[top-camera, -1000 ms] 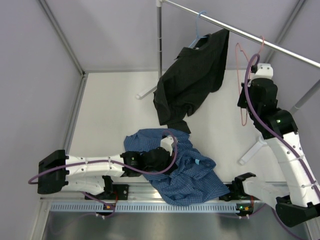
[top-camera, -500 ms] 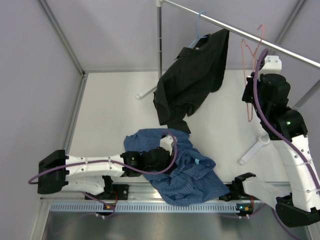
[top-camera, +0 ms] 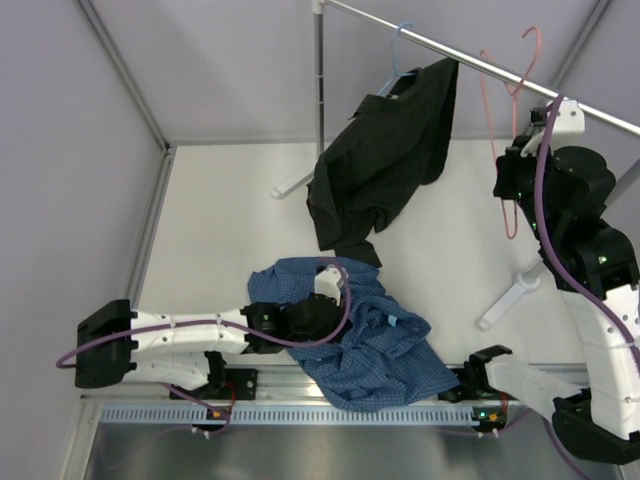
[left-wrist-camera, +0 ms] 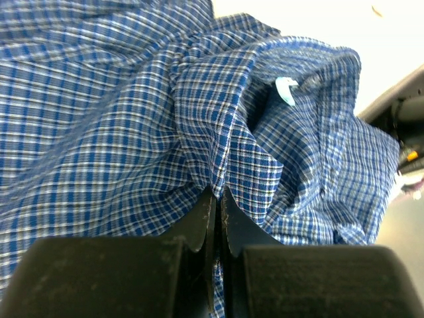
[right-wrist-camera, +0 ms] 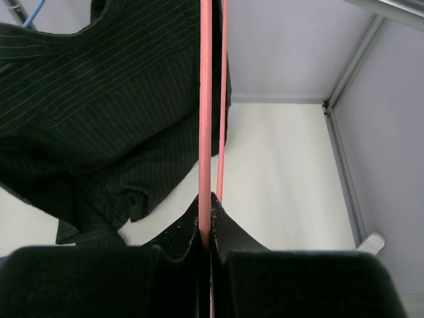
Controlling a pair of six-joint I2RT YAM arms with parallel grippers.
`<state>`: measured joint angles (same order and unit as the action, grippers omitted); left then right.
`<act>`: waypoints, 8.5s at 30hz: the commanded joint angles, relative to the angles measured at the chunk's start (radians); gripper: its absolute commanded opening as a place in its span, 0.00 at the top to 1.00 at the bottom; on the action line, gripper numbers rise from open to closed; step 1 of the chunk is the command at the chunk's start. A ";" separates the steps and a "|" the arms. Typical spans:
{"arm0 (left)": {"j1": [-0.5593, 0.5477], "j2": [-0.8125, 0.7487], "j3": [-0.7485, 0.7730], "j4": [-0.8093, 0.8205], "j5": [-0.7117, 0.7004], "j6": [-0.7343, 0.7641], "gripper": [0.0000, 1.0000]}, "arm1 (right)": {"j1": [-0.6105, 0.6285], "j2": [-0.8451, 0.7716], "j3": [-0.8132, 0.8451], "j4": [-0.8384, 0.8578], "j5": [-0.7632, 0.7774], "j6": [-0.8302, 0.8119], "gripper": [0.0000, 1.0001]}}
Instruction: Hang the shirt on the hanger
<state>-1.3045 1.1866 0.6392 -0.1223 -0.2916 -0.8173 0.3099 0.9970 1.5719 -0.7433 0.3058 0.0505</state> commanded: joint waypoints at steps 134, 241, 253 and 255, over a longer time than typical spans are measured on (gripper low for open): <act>-0.004 -0.133 0.847 -0.682 0.004 0.750 1.00 | 0.373 -0.190 -0.662 0.694 -1.197 0.198 1.00; 0.379 0.177 1.211 -0.924 1.095 1.304 0.31 | 0.775 -0.667 -1.104 1.050 -0.649 0.117 1.00; 0.379 0.183 1.205 -0.924 1.148 1.296 0.92 | 0.775 -0.630 -1.070 1.027 -0.674 0.083 1.00; 0.379 0.180 1.194 -0.924 1.145 1.301 1.00 | 0.775 -0.636 -1.072 1.021 -0.669 0.078 1.00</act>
<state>-0.9234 1.3739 1.8427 -1.0512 0.8074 0.4702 1.0672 0.3729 0.4412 0.2317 -0.3462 0.1627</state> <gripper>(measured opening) 0.449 0.003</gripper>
